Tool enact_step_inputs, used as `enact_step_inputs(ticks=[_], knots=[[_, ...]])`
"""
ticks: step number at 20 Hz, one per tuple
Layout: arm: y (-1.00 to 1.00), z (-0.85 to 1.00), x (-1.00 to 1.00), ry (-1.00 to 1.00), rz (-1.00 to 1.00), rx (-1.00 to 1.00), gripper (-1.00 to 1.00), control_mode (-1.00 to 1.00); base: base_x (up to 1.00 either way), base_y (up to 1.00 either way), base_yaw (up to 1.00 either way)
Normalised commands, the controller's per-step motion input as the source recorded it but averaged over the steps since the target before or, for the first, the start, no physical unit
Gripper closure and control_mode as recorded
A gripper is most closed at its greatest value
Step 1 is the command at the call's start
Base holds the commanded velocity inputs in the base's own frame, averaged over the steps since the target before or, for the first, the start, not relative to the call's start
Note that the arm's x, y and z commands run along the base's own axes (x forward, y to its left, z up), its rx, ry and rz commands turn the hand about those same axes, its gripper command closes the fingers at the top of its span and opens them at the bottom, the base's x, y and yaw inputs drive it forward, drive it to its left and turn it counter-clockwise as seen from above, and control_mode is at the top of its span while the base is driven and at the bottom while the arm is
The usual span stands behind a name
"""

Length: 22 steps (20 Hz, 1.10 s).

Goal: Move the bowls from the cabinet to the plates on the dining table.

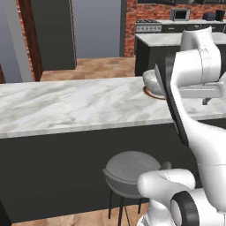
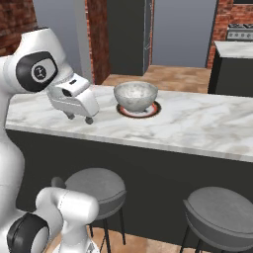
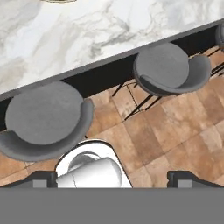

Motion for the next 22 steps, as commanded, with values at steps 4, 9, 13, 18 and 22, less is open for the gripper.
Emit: enact_step_inputs(ticks=[4,9,13,18,22], knots=[[0.35,-0.11,-0.68,0.01,0.18,-0.05,-1.00,-1.00,0.00,0.00,0.00],[0.07,0.00,-0.45,-0.02,0.14,0.00,-1.00,-1.00,0.00,0.00,0.00],[0.00,0.00,-0.19,-0.04,0.16,0.16,-1.00,-1.00,0.00,0.00,0.00],[0.00,0.00,0.00,-0.08,0.33,0.22,-1.00,-1.00,0.00,0.00,0.00],[0.00,0.00,-0.07,-0.21,0.26,0.06,-1.00,-1.00,0.00,0.00,0.00]])
